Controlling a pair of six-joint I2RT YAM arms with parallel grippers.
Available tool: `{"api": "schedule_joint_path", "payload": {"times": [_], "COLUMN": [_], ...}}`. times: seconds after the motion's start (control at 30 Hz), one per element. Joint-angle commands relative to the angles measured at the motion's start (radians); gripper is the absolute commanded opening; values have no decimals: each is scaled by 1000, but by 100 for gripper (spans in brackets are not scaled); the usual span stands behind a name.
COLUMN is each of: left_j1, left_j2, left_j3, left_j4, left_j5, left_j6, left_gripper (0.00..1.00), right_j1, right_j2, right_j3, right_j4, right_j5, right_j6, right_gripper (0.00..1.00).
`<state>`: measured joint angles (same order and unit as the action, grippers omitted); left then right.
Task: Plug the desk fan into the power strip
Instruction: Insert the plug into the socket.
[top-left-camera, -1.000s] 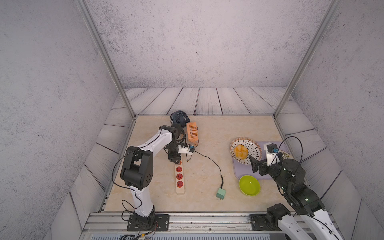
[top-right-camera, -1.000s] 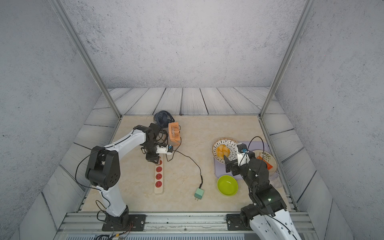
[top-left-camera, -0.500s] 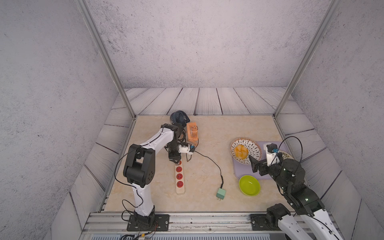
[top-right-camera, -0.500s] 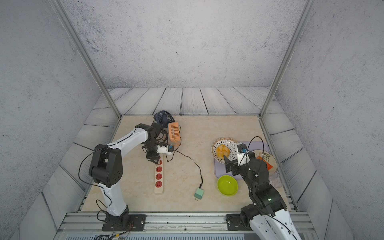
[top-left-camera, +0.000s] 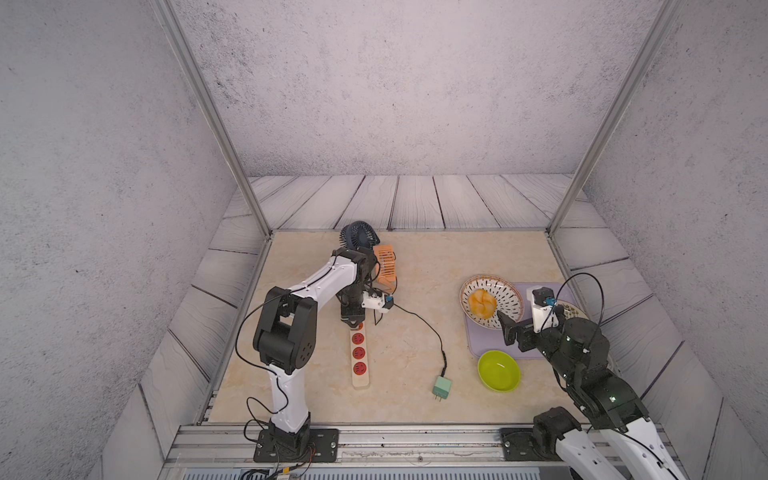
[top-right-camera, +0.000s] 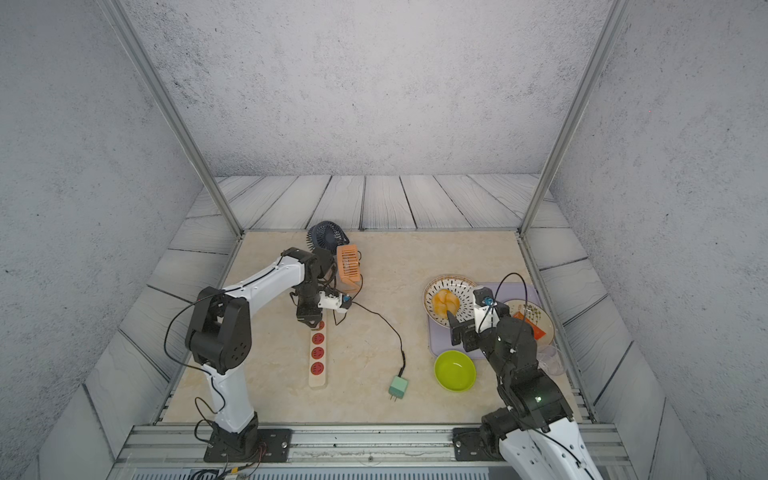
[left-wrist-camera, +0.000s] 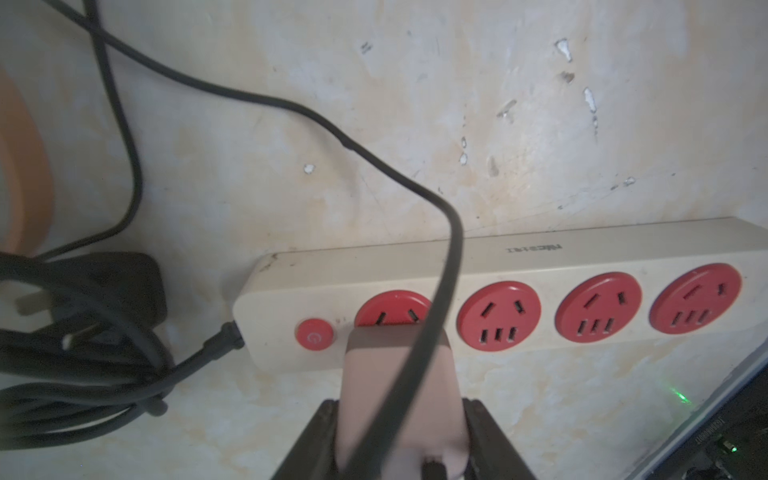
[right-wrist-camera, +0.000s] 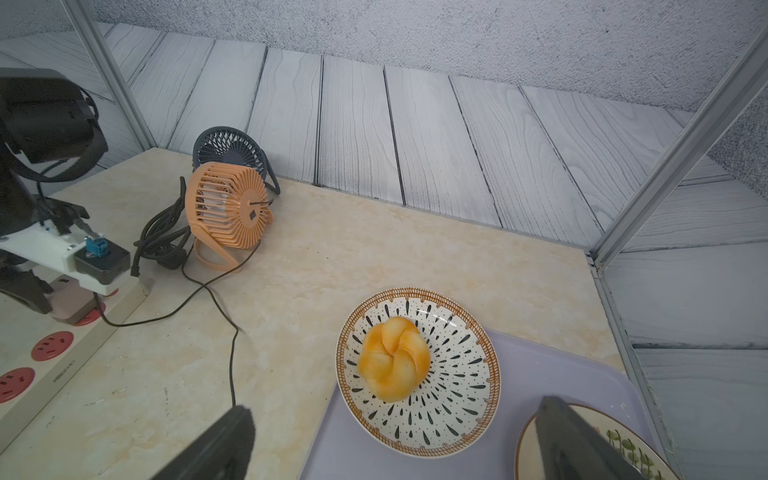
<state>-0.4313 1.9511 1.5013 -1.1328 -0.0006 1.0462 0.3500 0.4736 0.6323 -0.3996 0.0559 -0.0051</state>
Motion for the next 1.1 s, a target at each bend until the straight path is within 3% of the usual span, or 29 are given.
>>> {"api": "schedule_joint_path", "payload": {"times": [0.0, 0.17, 0.33, 0.43, 0.5, 0.87, 1.07], "left_j1": [-3, 6, 3, -4, -8, -11, -11], "left_j2": [142, 104, 85, 37, 3, -179, -223], "left_j3": [-91, -154, -112, -92, -89, -3, -2], "left_j4": [97, 123, 113, 101, 103, -25, -47], "left_j5": [-3, -27, 13, 49, 54, 74, 36], "left_j6": [6, 21, -17, -19, -16, -40, -46], "left_gripper": [0, 0, 2, 29, 40, 72, 77], "right_j1": [-2, -2, -2, -2, -2, -2, -2], "right_j2": [-1, 3, -7, 0, 0, -9, -8], "right_j3": [-6, -8, -9, -6, -3, -7, -6], "right_j4": [10, 15, 12, 13, 10, 10, 11], "right_j5": [5, 0, 10, -1, -3, -1, -28], "right_j6": [-9, -9, -9, -9, -9, -6, -5], "right_gripper": [99, 99, 99, 99, 99, 99, 99]}}
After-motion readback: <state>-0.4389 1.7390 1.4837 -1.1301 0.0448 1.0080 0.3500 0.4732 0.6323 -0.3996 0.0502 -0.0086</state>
